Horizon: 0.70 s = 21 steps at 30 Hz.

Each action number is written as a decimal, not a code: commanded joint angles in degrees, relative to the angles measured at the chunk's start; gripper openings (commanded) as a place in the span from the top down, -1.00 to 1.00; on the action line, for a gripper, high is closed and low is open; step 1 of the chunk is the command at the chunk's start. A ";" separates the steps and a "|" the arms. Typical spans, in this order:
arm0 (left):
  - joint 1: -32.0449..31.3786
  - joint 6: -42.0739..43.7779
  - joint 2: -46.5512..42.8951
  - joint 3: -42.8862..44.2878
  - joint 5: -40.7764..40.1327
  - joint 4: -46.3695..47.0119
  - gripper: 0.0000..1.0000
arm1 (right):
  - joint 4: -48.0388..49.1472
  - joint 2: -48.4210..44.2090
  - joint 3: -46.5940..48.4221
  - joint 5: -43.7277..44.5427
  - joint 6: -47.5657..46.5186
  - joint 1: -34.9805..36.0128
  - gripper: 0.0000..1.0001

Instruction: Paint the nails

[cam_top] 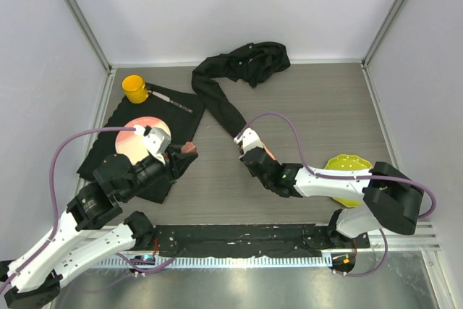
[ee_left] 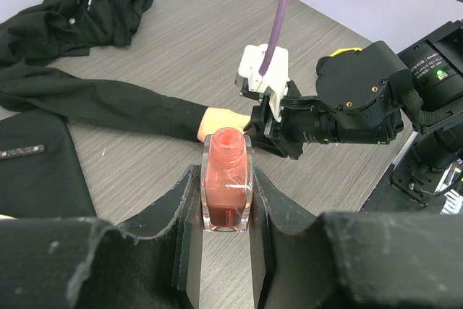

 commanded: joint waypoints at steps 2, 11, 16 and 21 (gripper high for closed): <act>0.52 0.03 0.03 0.22 0.88 3.25 1.00 | 2.87 0.28 2.22 1.31 -0.26 -0.02 0.98; 0.78 -0.06 0.03 0.13 1.05 3.07 1.00 | 1.37 -0.16 1.95 0.08 0.35 -0.02 0.97; 0.78 -0.06 0.03 0.13 1.05 3.07 1.00 | 0.67 -1.12 1.16 -0.19 0.80 -0.02 0.98; 0.96 -0.23 0.21 0.04 1.40 3.16 1.00 | 0.41 -1.74 0.37 -0.01 1.41 -0.02 0.97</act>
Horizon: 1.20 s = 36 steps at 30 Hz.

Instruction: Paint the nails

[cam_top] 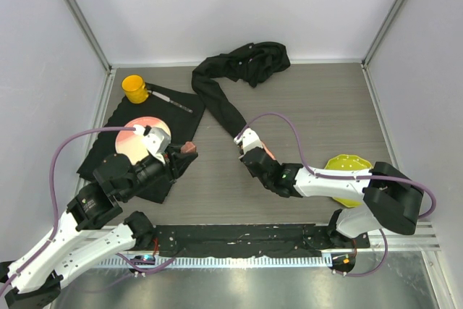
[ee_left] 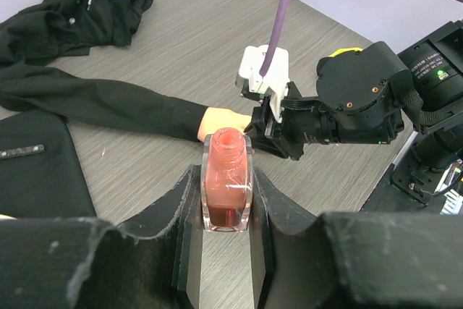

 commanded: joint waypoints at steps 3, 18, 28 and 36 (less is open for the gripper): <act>0.37 -0.32 0.27 0.04 0.97 3.16 1.00 | 0.62 -1.81 0.02 0.49 1.39 -0.02 0.98; 0.45 -0.41 0.36 -0.05 0.97 3.16 1.00 | 0.54 -2.16 -0.60 0.67 1.92 -0.02 0.98; 0.63 -0.41 0.36 -0.13 1.23 3.16 1.00 | -0.87 -3.21 -0.95 -0.13 2.01 0.06 0.98; 0.89 -0.50 0.45 -0.13 1.50 3.25 1.00 | -1.31 -3.21 -0.95 0.14 1.92 -0.02 0.98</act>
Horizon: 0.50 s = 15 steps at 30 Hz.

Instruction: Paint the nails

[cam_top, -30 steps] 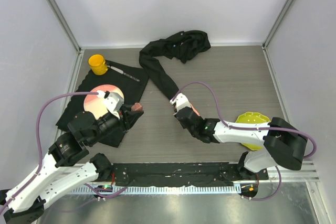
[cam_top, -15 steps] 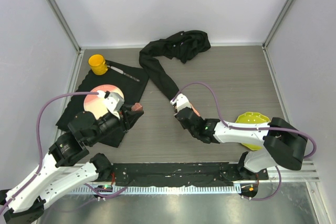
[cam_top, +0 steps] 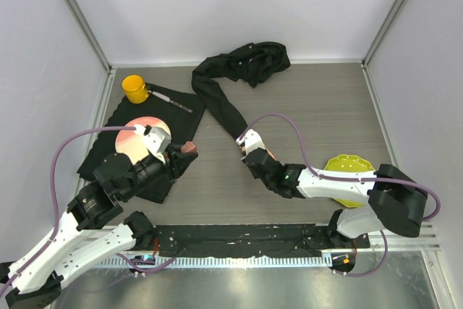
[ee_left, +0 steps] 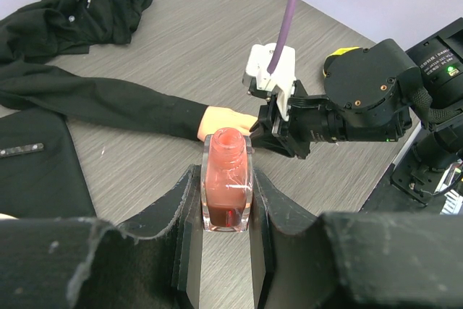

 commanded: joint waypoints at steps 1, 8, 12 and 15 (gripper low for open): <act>0.35 -0.39 0.28 -0.09 0.99 3.29 1.00 | 0.92 -1.29 -0.18 0.58 1.02 0.06 0.97; 0.43 -0.39 0.45 0.00 0.99 3.29 1.00 | 1.45 0.29 0.43 -0.21 0.85 -0.11 0.98; 0.43 -0.39 0.28 -0.09 0.99 3.29 1.00 | 1.80 0.82 0.17 -0.66 1.46 0.06 0.98; 0.43 -0.39 0.45 -0.09 1.08 3.29 1.00 | 1.71 0.91 0.08 -0.66 1.64 -0.02 0.98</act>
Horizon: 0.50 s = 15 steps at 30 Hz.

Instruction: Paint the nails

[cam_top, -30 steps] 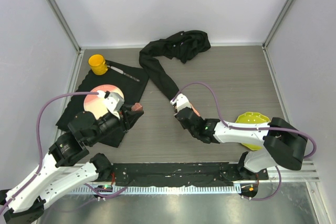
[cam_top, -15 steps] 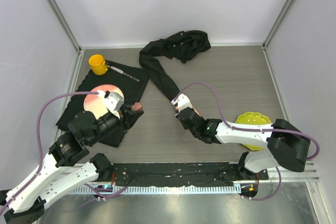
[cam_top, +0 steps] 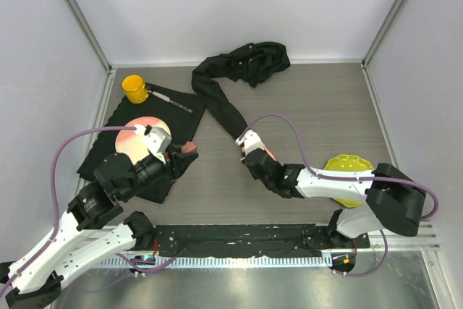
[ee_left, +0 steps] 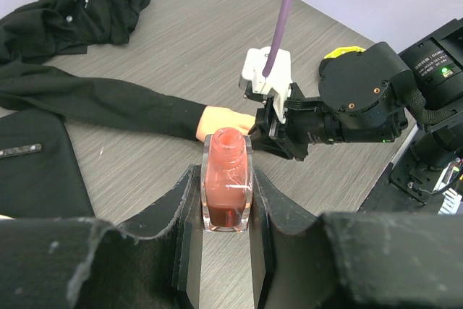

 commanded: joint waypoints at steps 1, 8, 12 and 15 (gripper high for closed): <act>0.39 -0.37 0.43 0.00 0.64 3.20 1.00 | 1.93 0.17 0.08 0.07 1.18 -0.02 0.98; 0.48 -0.37 0.43 0.00 0.64 3.29 1.00 | 1.23 -0.45 0.08 1.65 1.09 -0.02 0.98; 0.57 -0.37 0.43 0.00 0.64 3.29 1.00 | 0.70 -0.45 0.08 1.82 1.18 -0.02 0.98; 0.57 -0.37 0.34 0.00 0.64 3.20 1.00 | 0.79 -0.19 -0.18 1.65 1.53 -0.02 0.98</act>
